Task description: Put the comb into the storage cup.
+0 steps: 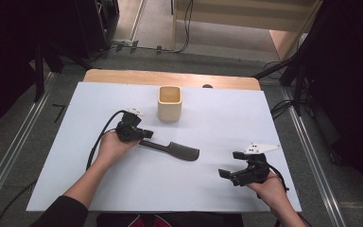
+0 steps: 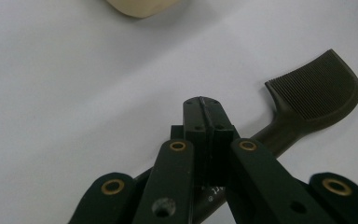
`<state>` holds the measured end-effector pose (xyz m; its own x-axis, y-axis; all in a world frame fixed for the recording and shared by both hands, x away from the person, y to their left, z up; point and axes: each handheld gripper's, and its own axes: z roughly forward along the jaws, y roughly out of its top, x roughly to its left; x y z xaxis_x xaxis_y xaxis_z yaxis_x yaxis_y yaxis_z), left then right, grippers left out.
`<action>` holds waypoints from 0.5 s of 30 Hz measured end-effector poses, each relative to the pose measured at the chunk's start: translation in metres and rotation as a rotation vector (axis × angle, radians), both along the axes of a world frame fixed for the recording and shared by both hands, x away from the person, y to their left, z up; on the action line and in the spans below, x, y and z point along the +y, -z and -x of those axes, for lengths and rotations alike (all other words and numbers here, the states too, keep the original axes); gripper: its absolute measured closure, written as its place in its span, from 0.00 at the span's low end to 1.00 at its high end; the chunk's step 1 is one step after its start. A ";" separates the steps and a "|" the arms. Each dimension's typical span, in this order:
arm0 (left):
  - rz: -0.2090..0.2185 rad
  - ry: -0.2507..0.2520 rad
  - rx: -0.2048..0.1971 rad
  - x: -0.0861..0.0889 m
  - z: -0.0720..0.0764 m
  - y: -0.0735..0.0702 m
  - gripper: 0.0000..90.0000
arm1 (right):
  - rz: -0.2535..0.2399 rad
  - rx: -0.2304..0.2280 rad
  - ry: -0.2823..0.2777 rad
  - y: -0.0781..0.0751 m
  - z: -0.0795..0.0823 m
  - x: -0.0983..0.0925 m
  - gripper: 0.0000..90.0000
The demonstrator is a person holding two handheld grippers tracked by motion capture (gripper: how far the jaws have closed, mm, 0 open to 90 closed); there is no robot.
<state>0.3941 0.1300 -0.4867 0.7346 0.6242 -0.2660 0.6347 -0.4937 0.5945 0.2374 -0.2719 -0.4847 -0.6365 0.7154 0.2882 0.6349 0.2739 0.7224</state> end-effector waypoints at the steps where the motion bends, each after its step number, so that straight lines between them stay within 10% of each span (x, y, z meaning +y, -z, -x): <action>1: -0.002 0.000 0.002 0.000 0.000 0.001 1.00 | 0.001 -0.001 -0.001 0.000 0.000 0.000 0.00; 15: -0.029 0.030 0.028 0.003 0.010 0.008 1.00 | -0.003 0.001 -0.001 0.000 0.000 0.000 0.00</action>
